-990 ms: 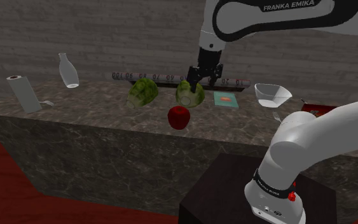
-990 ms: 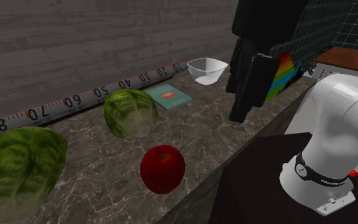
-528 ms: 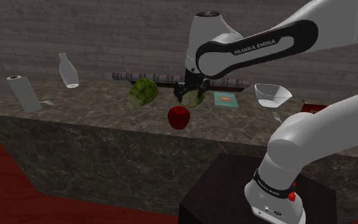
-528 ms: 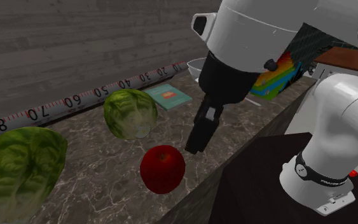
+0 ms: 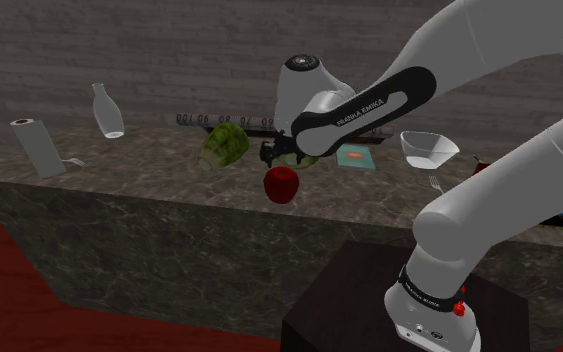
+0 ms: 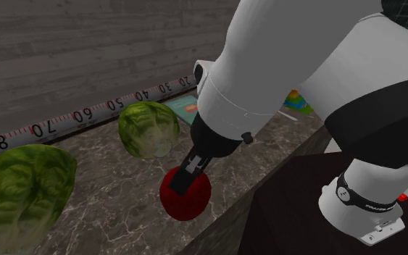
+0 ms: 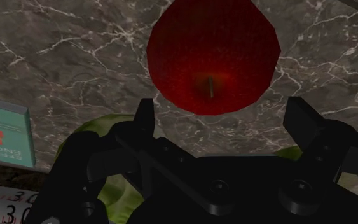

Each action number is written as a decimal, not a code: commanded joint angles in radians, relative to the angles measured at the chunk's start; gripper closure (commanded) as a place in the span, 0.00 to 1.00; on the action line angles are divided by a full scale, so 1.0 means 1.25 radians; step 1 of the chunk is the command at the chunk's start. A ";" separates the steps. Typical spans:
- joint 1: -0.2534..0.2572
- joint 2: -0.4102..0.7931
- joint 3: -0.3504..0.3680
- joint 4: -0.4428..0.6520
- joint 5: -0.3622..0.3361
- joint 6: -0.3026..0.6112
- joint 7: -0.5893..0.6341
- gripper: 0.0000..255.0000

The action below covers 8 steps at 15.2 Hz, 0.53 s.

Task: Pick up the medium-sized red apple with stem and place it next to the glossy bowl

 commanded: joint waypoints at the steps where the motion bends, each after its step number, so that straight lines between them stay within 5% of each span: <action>1: -0.014 0.021 0.007 -0.005 -0.016 0.027 0.012 0.00; 8: -0.038 0.059 0.018 -0.010 -0.046 0.070 0.033 0.00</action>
